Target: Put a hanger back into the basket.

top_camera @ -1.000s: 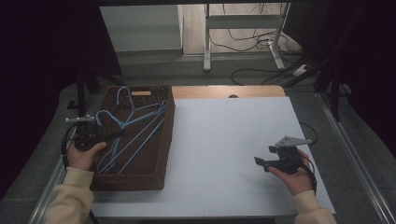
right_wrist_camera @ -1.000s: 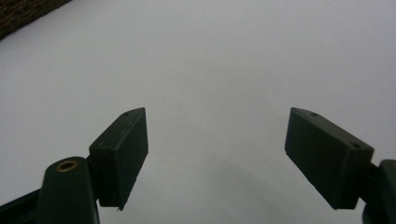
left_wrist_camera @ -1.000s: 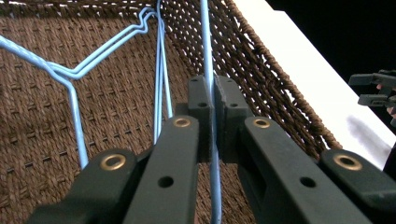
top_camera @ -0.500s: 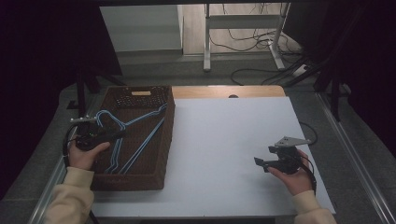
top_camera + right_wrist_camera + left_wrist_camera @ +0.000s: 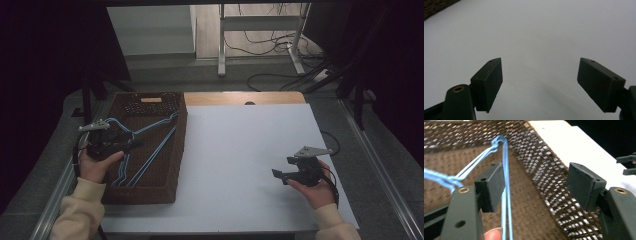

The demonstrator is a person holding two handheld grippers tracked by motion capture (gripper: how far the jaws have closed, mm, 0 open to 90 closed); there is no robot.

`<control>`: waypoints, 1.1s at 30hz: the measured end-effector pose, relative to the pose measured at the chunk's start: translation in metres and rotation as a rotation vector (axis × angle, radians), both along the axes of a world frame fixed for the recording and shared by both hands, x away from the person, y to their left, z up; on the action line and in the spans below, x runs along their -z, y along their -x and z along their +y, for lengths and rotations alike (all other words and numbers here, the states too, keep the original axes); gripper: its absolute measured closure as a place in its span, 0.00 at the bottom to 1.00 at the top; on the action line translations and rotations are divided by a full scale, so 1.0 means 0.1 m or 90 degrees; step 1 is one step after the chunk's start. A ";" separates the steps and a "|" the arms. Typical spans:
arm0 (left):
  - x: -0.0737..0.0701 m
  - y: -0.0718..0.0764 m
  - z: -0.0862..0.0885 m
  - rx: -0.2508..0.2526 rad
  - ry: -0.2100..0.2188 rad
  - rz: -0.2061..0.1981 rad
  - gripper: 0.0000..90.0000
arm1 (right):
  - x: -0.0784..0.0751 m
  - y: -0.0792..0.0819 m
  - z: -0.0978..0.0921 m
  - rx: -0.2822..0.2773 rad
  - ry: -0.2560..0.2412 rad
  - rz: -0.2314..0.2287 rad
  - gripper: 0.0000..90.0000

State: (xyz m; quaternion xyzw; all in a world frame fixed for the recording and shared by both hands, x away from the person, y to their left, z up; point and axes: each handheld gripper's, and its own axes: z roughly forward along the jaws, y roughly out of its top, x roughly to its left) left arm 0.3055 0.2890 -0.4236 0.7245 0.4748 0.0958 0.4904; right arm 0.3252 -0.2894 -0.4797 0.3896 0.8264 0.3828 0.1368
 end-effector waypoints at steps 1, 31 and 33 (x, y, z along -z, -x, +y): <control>-0.01 0.02 -0.04 0.005 -0.005 -0.005 0.34 | 0.00 0.00 0.00 -0.001 0.000 -0.001 0.23; 0.09 0.32 -0.65 0.089 -0.049 -0.013 0.27 | -0.03 0.01 0.03 -0.017 -0.016 -0.006 0.23; 0.10 0.32 -0.64 0.089 -0.049 -0.012 0.27 | -0.03 0.01 0.03 -0.019 -0.016 -0.008 0.23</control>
